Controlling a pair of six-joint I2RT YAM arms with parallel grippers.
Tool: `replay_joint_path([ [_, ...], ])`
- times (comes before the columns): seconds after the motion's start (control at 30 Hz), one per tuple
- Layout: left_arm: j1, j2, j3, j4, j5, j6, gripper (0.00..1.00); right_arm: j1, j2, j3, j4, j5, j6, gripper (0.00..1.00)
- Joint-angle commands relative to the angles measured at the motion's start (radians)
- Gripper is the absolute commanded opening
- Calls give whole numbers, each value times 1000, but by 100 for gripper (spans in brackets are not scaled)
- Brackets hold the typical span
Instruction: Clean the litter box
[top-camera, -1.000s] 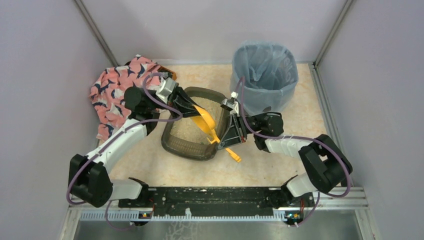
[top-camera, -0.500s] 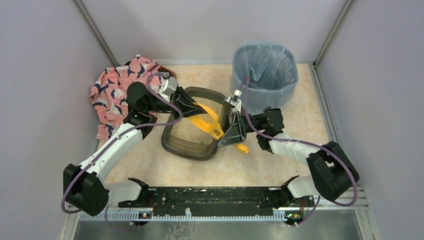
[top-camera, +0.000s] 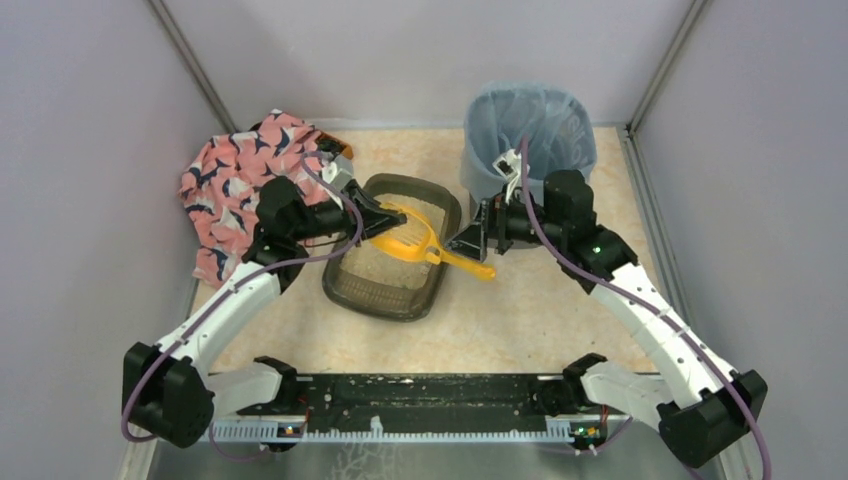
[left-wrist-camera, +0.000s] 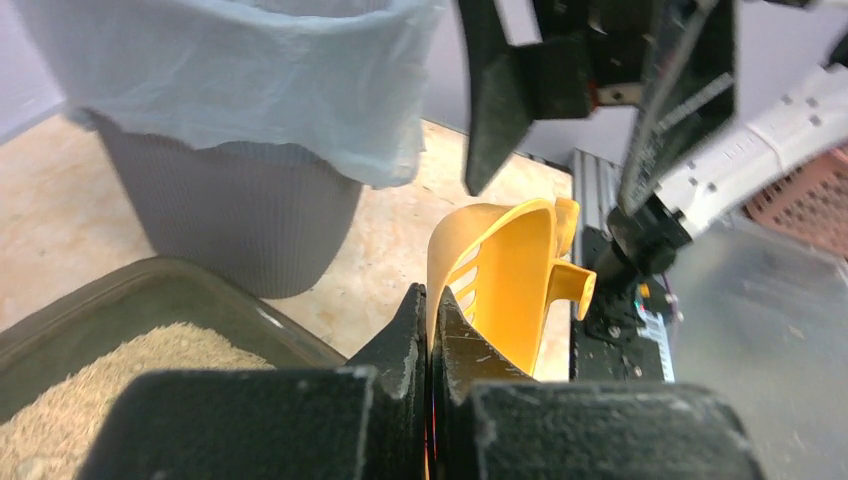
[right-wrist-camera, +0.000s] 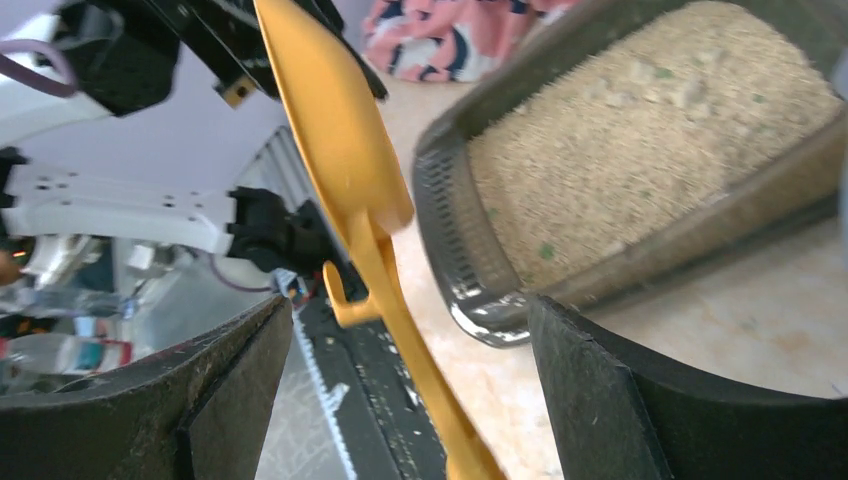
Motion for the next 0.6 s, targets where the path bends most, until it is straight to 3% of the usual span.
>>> replay_joint_path([
  [0.0, 22, 10, -7, -24, -225, -157, 0, -1, -95, 8, -108, 239, -134, 87],
  [0.13, 34, -12, -70, 101, -307, -365, 0, -1, -170, -5, -91, 353, -153, 87],
  [0.23, 52, -43, -77, 34, -413, -429, 0, -2, -202, -38, -35, 362, -120, 86],
  [0.37, 124, -59, -107, 58, -374, -584, 0, -2, -235, -99, 40, 387, -89, 84],
  [0.57, 197, -28, -283, 422, -301, -932, 0, -2, -266, -149, 173, 380, -37, 79],
])
